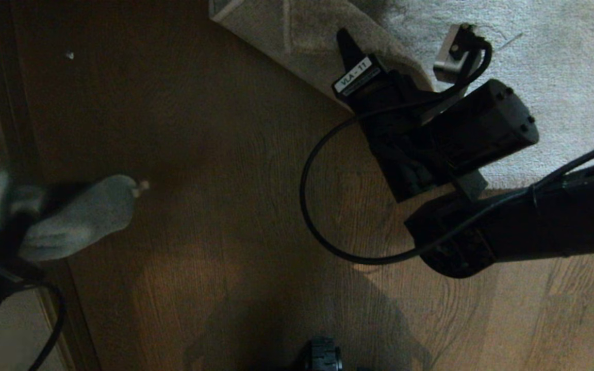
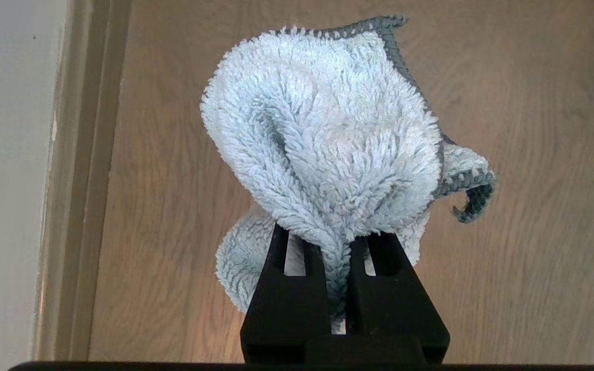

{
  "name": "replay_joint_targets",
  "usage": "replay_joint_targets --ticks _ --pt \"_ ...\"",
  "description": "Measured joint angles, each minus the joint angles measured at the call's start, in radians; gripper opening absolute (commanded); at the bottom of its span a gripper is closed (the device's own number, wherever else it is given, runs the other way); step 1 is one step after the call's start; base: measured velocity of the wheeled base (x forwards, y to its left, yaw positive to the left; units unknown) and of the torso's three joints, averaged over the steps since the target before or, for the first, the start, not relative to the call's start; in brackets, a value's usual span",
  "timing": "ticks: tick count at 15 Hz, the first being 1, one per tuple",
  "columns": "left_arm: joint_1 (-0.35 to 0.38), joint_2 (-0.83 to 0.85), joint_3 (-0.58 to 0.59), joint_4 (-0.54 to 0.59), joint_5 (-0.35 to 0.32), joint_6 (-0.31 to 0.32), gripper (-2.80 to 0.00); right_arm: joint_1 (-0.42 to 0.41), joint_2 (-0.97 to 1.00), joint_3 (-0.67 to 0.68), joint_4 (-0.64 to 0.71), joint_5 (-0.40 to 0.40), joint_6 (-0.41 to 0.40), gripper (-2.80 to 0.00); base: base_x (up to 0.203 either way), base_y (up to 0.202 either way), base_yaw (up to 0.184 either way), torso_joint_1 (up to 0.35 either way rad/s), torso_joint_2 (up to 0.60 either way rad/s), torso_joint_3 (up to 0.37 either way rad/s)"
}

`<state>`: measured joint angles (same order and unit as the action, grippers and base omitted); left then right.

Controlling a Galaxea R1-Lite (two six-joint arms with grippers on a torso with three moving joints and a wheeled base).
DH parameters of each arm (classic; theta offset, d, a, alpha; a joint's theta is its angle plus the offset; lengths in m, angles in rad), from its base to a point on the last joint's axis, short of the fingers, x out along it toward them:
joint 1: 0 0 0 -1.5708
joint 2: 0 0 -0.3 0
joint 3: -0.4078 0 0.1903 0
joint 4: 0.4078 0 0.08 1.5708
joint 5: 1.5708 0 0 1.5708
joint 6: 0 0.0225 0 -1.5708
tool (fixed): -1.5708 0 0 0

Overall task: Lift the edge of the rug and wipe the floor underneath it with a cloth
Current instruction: Lay down the carpet

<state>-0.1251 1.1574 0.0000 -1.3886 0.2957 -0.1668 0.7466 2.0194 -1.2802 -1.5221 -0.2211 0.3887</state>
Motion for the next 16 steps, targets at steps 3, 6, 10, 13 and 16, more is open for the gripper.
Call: replay_joint_targets --ticks 3,6,10,13,16 --pt "0.005 -0.037 0.000 0.057 -0.029 0.036 -2.80 0.000 -0.002 0.001 0.000 0.000 0.000 -2.80 0.000 0.000 0.000 0.000 0.00 0.000" --pt "0.018 -0.072 0.000 0.142 -0.031 0.065 -2.80 0.000 -0.002 0.002 0.000 0.000 -0.013 -2.80 0.000 0.000 0.000 0.000 0.00 0.000" --pt "0.016 -0.183 0.000 0.356 -0.057 0.105 -2.80 0.001 -0.007 0.008 0.000 0.000 -0.013 -2.80 0.000 0.000 0.000 0.000 0.00 0.000" --pt "0.011 -0.312 0.000 0.551 -0.069 0.106 -2.80 0.001 -0.013 0.021 0.000 0.000 -0.015 -2.80 0.000 0.000 0.000 0.000 0.00 0.000" --pt "-0.007 -0.467 0.000 0.739 -0.109 0.104 -2.80 0.001 -0.017 0.028 0.000 -0.001 -0.020 -2.80 0.000 0.000 0.000 0.000 0.00 0.000"
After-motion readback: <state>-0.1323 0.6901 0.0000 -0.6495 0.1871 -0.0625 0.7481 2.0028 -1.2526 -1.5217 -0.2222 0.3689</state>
